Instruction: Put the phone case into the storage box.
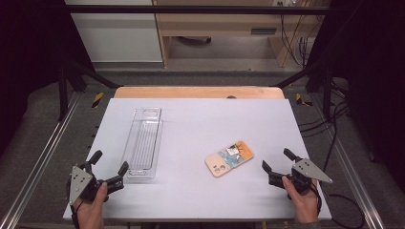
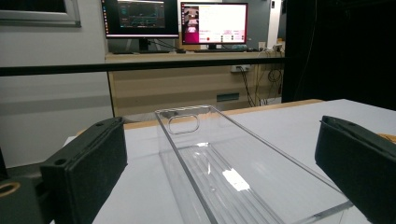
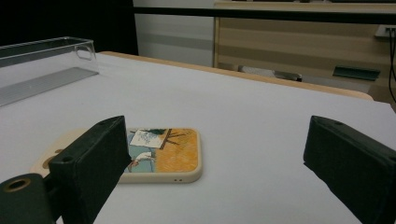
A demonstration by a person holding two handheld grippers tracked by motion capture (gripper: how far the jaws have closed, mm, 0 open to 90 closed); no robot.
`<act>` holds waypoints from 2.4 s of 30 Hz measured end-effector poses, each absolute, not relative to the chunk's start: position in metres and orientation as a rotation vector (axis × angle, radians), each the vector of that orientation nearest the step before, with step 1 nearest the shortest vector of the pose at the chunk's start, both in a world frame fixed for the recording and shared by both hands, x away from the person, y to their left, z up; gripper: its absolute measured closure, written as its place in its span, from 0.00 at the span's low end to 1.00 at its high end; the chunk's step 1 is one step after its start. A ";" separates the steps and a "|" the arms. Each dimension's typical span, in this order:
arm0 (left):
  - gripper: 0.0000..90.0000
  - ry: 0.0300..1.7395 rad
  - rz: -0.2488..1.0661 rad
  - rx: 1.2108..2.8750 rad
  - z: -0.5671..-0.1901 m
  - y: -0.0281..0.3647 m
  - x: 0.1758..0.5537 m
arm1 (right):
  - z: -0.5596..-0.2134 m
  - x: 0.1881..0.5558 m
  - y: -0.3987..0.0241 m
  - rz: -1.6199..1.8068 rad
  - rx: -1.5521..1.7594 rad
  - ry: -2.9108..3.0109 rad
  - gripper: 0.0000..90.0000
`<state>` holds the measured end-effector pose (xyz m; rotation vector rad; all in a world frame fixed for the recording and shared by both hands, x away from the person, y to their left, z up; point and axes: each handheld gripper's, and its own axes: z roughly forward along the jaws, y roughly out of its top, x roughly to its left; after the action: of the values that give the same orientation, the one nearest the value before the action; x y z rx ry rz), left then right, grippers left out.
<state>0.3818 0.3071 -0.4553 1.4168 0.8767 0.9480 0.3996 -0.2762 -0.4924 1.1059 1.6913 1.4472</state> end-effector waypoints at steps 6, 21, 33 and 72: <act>0.02 0.888 0.942 1.403 -0.456 0.310 0.379 | -0.493 0.398 -0.278 1.450 1.129 1.697 0.09; 0.02 0.907 0.939 1.409 -0.458 0.313 0.379 | -0.480 0.429 -0.259 1.213 1.190 1.912 0.12; 0.02 0.923 0.947 1.406 -0.459 0.313 0.381 | -0.462 0.471 -0.257 1.059 1.185 2.029 0.42; 0.03 0.919 0.946 1.391 -0.457 0.314 0.380 | -0.509 0.522 -0.229 1.052 1.359 2.234 1.00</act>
<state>0.3799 0.3141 -0.4570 1.3911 0.9194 0.9455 0.5222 -0.2295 -0.5085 1.3594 2.2342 1.0515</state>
